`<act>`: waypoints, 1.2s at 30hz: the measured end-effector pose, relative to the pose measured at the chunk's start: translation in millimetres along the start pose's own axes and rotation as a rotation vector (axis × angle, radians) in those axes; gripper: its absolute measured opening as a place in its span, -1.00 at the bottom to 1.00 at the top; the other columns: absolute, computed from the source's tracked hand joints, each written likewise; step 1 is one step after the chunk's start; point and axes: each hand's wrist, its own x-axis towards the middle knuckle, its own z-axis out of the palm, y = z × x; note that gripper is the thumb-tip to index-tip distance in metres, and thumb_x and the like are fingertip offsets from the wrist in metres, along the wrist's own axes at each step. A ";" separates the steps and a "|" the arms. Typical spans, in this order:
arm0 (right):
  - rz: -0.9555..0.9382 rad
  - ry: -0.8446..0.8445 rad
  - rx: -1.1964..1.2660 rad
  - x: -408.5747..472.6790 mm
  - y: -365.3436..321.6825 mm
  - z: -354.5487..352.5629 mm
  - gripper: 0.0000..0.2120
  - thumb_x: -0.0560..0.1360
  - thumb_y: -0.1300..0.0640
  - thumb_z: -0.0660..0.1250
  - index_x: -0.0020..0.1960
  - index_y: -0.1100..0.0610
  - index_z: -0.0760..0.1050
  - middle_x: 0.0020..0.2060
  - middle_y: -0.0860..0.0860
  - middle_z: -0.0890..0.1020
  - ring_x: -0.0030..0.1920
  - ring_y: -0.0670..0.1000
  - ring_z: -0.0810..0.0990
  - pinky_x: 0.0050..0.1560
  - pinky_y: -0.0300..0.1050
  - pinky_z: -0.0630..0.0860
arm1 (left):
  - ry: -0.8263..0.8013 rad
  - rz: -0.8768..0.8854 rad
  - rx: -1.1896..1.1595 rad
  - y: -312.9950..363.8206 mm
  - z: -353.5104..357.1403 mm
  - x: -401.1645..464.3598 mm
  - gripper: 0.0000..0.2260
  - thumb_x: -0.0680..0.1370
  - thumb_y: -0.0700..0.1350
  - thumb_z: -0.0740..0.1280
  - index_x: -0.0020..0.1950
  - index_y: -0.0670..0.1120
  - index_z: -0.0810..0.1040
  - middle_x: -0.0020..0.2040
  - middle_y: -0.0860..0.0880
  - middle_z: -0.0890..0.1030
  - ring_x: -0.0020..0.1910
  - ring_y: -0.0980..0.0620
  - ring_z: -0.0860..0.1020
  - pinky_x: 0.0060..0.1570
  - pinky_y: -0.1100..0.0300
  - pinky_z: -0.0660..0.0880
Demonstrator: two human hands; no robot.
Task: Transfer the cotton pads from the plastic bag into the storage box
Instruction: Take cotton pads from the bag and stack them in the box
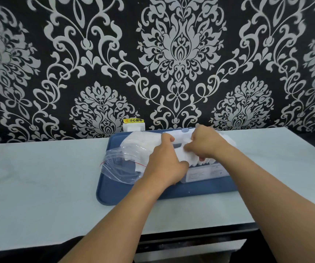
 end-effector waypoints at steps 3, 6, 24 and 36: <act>-0.030 0.117 -0.098 -0.7 -1.6 7.1 -0.76 0.38 0.12 0.42 -0.34 0.14 0.39 -0.63 -0.02 0.50 -0.55 -0.02 0.58 -0.42 -0.18 0.50 | 0.006 0.052 0.047 1.2 3.9 -1.9 -0.66 0.46 -0.08 0.33 0.20 0.05 0.37 0.03 -0.11 0.59 -0.13 -0.23 0.62 -0.07 -0.08 0.61; -0.056 0.079 -0.038 1.3 -2.8 13.7 -0.69 0.38 0.00 0.45 -0.36 0.14 0.42 -0.69 -0.02 0.50 -0.56 0.01 0.60 -0.31 -0.07 0.65 | 0.010 0.112 0.208 2.2 5.1 -3.8 -0.73 0.54 -0.06 0.27 0.23 -0.04 0.50 0.10 -0.15 0.60 0.09 -0.22 0.57 0.09 0.00 0.54; -0.187 -0.275 -0.051 -19.0 3.8 0.4 -0.75 0.49 0.34 0.20 -0.28 0.17 0.55 -0.36 0.03 0.51 -0.30 0.00 0.42 -0.21 -0.15 0.40 | -0.108 0.153 0.371 0.1 7.5 6.4 -0.73 0.61 -0.02 0.13 0.18 -0.12 0.51 0.16 -0.21 0.56 0.09 -0.23 0.53 -0.08 0.02 0.43; -0.463 0.443 0.280 -69.3 -45.7 -11.4 -0.81 0.41 0.21 0.32 -0.25 0.09 0.70 -0.40 -0.09 0.67 -0.39 -0.14 0.58 -0.29 -0.20 0.55 | 0.438 0.316 -0.032 -11.3 -102.0 -23.8 -0.61 0.41 -0.08 0.39 0.23 0.13 0.59 -0.02 0.15 0.64 -0.09 0.12 0.61 -0.04 0.16 0.57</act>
